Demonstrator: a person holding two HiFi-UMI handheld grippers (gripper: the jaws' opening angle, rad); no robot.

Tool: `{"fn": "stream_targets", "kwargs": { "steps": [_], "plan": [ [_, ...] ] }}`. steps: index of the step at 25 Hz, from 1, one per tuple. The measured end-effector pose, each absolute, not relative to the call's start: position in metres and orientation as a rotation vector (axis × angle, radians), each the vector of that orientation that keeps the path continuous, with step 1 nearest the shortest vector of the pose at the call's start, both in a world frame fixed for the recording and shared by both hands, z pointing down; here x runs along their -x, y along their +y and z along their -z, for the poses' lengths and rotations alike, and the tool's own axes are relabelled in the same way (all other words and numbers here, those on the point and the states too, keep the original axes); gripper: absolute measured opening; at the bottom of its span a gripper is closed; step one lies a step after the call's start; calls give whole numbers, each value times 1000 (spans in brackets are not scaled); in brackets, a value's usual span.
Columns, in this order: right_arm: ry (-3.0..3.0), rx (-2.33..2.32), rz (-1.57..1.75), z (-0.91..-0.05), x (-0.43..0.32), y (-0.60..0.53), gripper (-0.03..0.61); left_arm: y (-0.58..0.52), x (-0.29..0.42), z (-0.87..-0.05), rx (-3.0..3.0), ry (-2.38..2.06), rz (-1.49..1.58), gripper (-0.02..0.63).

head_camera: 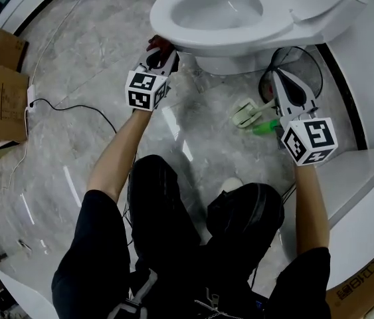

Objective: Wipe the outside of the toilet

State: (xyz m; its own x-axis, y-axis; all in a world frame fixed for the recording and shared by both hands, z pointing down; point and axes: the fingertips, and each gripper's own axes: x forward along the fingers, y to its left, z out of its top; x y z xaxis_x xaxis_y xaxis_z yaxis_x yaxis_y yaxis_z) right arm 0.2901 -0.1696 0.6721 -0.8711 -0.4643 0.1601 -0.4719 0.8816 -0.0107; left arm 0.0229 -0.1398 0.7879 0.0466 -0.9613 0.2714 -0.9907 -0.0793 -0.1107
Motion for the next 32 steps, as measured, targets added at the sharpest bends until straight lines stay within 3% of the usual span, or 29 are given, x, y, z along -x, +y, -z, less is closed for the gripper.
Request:
{"fn": "stream_targets", "kwargs": {
  "steps": [32],
  "plan": [
    [-2813, -1036, -164, -685, -399, -196, 2, -261, -246, -793, -2471, -1735, -256, 61]
  ]
}}
